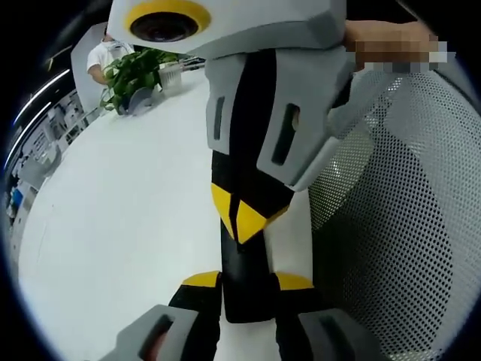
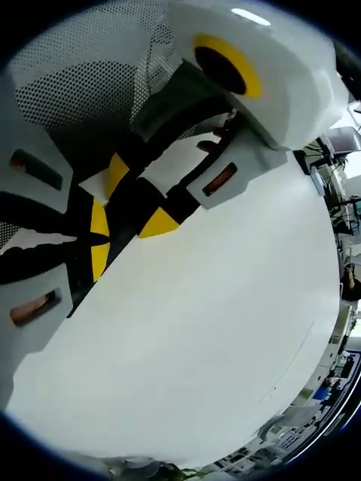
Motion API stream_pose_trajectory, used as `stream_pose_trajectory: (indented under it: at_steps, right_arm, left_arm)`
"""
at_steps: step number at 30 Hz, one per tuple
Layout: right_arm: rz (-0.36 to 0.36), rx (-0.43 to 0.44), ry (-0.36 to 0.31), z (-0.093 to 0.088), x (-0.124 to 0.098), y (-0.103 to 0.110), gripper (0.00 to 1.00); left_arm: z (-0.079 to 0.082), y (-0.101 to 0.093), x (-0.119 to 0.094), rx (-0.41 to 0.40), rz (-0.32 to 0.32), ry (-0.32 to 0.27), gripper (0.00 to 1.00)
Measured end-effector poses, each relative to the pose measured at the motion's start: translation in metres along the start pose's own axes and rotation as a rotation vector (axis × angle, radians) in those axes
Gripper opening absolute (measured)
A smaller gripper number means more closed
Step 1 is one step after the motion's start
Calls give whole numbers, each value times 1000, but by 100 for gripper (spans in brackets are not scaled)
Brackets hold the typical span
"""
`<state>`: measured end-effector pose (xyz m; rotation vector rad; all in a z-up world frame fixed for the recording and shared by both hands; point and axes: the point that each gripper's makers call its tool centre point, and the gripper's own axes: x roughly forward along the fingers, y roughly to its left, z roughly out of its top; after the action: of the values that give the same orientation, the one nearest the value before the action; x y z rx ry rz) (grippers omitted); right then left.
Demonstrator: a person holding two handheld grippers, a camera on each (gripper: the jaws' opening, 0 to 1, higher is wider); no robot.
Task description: Press the specified remote control buttons in sequence, fully releasing each button before pressing the next.
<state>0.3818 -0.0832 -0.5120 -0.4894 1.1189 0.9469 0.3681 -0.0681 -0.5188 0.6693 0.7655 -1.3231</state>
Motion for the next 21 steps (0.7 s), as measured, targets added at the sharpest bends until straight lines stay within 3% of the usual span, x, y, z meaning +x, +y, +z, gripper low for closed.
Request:
stream_pose_trajectory:
  at_steps: [21]
  right_arm:
    - [6,43,-2,0,0,0,0]
  left_arm:
    - [0,1,-2,-29,4,-7,24]
